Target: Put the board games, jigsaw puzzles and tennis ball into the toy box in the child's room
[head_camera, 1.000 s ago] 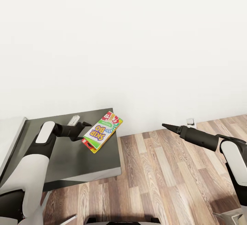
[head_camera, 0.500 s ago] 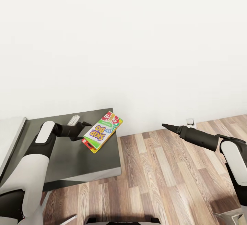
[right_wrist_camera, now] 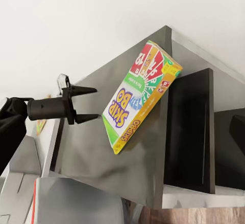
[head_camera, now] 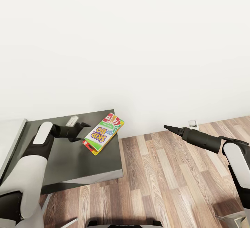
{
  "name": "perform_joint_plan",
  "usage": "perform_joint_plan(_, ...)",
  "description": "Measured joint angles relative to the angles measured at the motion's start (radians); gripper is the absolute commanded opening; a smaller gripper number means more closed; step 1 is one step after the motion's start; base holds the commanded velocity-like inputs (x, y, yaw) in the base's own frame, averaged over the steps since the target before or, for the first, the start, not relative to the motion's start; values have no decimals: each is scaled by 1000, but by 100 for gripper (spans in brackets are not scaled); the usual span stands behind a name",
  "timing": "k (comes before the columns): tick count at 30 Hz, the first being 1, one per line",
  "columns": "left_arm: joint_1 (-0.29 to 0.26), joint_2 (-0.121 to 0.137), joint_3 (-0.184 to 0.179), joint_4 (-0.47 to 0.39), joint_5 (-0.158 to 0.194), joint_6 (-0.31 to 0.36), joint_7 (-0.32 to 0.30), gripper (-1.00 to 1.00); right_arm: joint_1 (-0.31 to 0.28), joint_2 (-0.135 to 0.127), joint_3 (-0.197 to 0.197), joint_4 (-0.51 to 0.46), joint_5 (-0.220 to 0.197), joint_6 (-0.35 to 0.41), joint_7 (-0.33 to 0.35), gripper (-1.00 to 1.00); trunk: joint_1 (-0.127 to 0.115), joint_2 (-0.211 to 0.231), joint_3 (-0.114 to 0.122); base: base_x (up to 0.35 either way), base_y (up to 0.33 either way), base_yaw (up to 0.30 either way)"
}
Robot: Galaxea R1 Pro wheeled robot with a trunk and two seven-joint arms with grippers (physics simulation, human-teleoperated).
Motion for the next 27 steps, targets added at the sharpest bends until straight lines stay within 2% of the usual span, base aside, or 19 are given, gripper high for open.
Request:
perform_joint_plan(4, -6, 13, 0, 2, 0, 0, 0, 100, 0, 0, 0, 0, 0, 0, 0, 100, 0, 0, 0, 0, 0, 0)
perform_joint_plan(7, -16, 35, 0, 10, -1, 0, 0, 100, 0, 0, 0, 0, 0, 0, 0, 100, 0, 0, 0, 0, 0, 0)
perform_joint_plan(15, -28, 69, 1, 18, -1, 0, 0, 100, 1, 0, 1, 0, 0, 0, 0, 100, 0, 0, 0, 0, 0, 0)
perform_joint_plan(27, -38, 94, 1, 21, -1, -1, 0, 100, 1, 0, 1, 0, 0, 0, 0, 100, 0, 0, 0, 0, 0, 0)
